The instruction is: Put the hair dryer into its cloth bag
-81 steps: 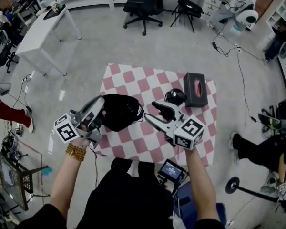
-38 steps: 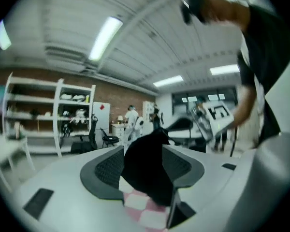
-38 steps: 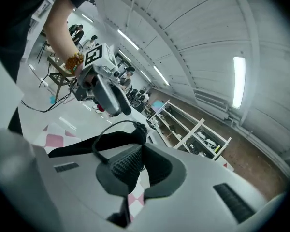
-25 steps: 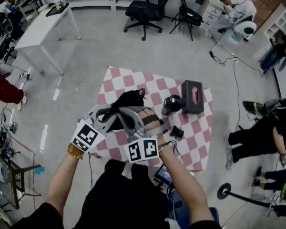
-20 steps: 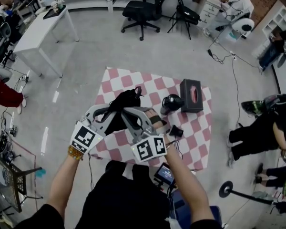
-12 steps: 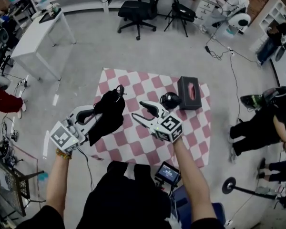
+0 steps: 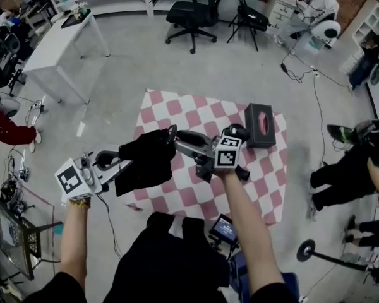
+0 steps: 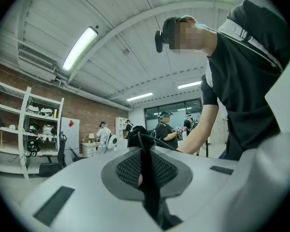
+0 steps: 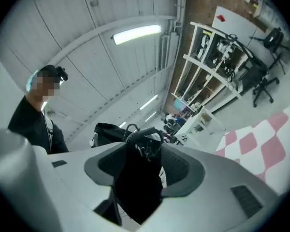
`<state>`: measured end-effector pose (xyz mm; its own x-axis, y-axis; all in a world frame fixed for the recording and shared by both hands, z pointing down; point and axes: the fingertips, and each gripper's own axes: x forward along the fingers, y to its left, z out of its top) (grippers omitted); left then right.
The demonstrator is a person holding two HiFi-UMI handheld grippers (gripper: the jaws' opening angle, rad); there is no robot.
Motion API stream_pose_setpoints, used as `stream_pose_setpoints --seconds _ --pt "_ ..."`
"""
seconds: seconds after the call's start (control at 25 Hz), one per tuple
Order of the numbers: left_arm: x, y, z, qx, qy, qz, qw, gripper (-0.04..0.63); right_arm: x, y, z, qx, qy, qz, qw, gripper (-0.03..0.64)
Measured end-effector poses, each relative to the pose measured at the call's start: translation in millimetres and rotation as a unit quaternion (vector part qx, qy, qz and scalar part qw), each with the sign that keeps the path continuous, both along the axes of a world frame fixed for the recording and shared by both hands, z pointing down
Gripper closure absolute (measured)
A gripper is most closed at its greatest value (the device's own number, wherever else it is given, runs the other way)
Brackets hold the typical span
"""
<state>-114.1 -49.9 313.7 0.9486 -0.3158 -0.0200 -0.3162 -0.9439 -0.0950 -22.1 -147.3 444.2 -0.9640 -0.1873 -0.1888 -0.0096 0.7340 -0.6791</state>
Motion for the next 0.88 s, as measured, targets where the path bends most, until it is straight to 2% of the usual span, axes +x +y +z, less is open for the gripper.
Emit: stream_pose_setpoints --seconds 0.08,0.2,0.36,0.4,0.44,0.56,0.64,0.88 --pt "1 2 0 0.0 0.002 0.002 1.0 0.568 -8 10 4 0.012 0.021 -0.032 0.999 0.414" --pt "4 7 1 -0.001 0.0 0.011 0.9999 0.568 -20 33 26 0.04 0.089 -0.083 0.992 0.413" --pt "7 11 0 -0.003 0.008 0.026 0.9996 0.568 -30 34 32 0.02 0.082 -0.092 0.992 0.406" --pt "7 10 1 -0.005 0.011 0.024 0.9996 0.568 -33 34 31 0.012 0.077 -0.094 0.993 0.463" --pt "6 9 2 -0.008 0.012 0.023 0.9996 0.568 -37 34 30 0.007 0.077 -0.093 0.993 0.487" --pt "6 4 9 -0.011 0.006 0.017 0.9998 0.568 -41 31 34 0.022 0.104 -0.071 0.992 0.561" --pt "5 0 15 -0.016 -0.002 0.004 0.9999 0.568 -37 26 37 0.041 0.132 -0.045 0.989 0.581" --pt "-18 -29 37 -0.052 -0.008 -0.092 0.9944 0.568 0 9 20 0.095 0.18 0.047 0.978 0.589"
